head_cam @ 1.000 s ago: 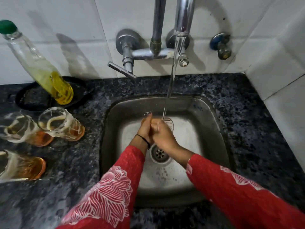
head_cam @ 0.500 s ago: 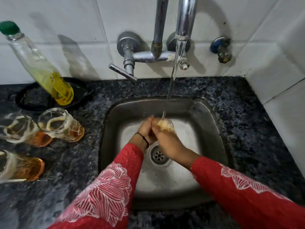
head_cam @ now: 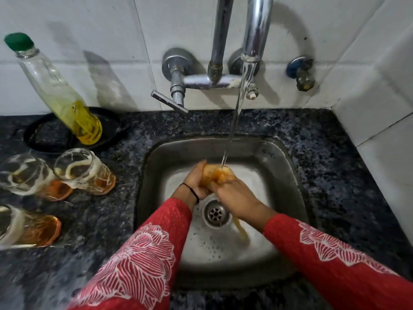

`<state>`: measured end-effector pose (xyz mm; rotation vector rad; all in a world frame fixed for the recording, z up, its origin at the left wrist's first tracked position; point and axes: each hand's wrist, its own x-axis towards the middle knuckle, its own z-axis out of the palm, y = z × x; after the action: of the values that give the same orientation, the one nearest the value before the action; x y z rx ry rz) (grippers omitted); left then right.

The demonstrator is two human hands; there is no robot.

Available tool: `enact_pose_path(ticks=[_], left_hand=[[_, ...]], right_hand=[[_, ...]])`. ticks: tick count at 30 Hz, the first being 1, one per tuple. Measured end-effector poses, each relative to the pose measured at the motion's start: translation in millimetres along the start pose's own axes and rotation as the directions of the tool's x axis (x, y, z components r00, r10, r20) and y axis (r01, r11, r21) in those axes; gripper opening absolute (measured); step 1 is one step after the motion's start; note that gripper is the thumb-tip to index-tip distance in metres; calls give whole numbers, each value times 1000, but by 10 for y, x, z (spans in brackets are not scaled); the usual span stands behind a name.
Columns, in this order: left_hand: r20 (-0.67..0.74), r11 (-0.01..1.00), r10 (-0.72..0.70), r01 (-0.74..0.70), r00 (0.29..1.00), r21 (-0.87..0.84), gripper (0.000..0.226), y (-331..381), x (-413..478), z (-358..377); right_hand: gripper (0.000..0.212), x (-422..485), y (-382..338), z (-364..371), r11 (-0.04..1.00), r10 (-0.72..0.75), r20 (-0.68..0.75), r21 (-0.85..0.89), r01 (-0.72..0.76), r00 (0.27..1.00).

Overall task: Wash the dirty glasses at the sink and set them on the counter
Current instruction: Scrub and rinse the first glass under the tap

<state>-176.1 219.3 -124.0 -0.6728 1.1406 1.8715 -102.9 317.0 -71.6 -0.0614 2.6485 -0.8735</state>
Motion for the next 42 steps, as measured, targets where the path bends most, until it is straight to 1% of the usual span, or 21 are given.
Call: enact_pose_path(ticks=[1, 2, 4, 5, 7, 9, 10, 12, 14, 15, 17, 18, 20, 21, 26, 31, 33, 35, 36, 39, 42], left_hand=[[7, 1000, -8, 8, 1000, -7, 55, -5, 4, -25], [26, 999, 2, -1, 1000, -33, 56, -24, -8, -31], [46, 992, 81, -76, 996, -96, 56, -104, 3, -26], [36, 984, 132, -126, 991, -128, 60, -140, 12, -13], [26, 976, 137, -131, 990, -176, 73, -194, 113, -17], [3, 986, 112, -110, 994, -123, 72, -179, 115, -25], [-10, 993, 86, -86, 996, -77, 65, -133, 68, -26], [29, 999, 9, -8, 1000, -37, 59, -81, 62, -53], [10, 998, -50, 50, 999, -29, 57, -79, 101, -85], [3, 999, -36, 36, 999, -26, 57, -88, 100, -87], [17, 994, 42, -39, 999, -106, 60, -110, 24, -45], [-6, 987, 94, -94, 996, -131, 66, -130, 20, -12], [-61, 975, 157, -165, 986, -150, 79, -186, 136, -5], [-80, 974, 166, -176, 983, -142, 79, -192, 182, -12], [-143, 994, 108, -108, 984, 5, 50, -88, 102, -28], [-112, 983, 137, -149, 984, -106, 86, -171, 25, -99], [-112, 948, 220, -239, 969, -208, 79, -215, 24, -137], [-131, 918, 265, -292, 955, -270, 63, -216, -18, -112], [-182, 922, 271, -309, 945, -233, 60, -212, 2, -98], [-367, 985, 168, -173, 915, 21, 93, -234, 673, -345], [-348, 999, 26, -38, 937, -25, 110, -185, 1057, -528]], right_hand=[[27, 23, 89, -51, 989, -52, 27, -135, 55, 998], [28, 21, 63, -68, 998, -30, -28, -55, 29, 999], [22, 55, -124, -34, 867, 203, -171, 488, -96, 964], [20, 132, -225, -9, 753, 346, -221, 645, -129, 912], [23, 216, -352, 55, 524, 535, -119, 823, -218, 836], [23, 151, -402, 44, 635, 433, -129, 747, -200, 892], [22, 100, -342, 60, 815, 265, -160, 564, -132, 951], [28, -11, -158, 29, 995, 20, -35, 102, -16, 999], [33, -79, 0, -28, 918, -173, -5, -362, 160, 985], [30, -82, 95, -26, 906, -229, -71, -381, 185, 971], [27, -41, -89, -49, 1000, 10, -212, 24, -5, 977], [27, -5, -199, -51, 972, 118, -289, 228, -51, 950], [24, 54, -347, -35, 750, 349, -198, 645, -147, 916], [24, 88, -382, -8, 671, 375, -179, 730, -133, 909], [16, -116, -188, 0, 808, 178, -54, 577, -115, 983], [32, 63, -33, -31, 945, 103, 148, 295, -143, 984], [48, 178, -123, 3, 878, 56, 154, 462, -122, 987], [58, 168, -173, 7, 664, 186, 111, 718, -208, 976], [61, 178, -165, 40, 633, 211, 100, 744, -214, 972], [41, 177, -50, 126, 811, 101, 16, 578, -92, 995], [18, 157, -6, 49, 956, 50, -63, 291, -29, 997]])
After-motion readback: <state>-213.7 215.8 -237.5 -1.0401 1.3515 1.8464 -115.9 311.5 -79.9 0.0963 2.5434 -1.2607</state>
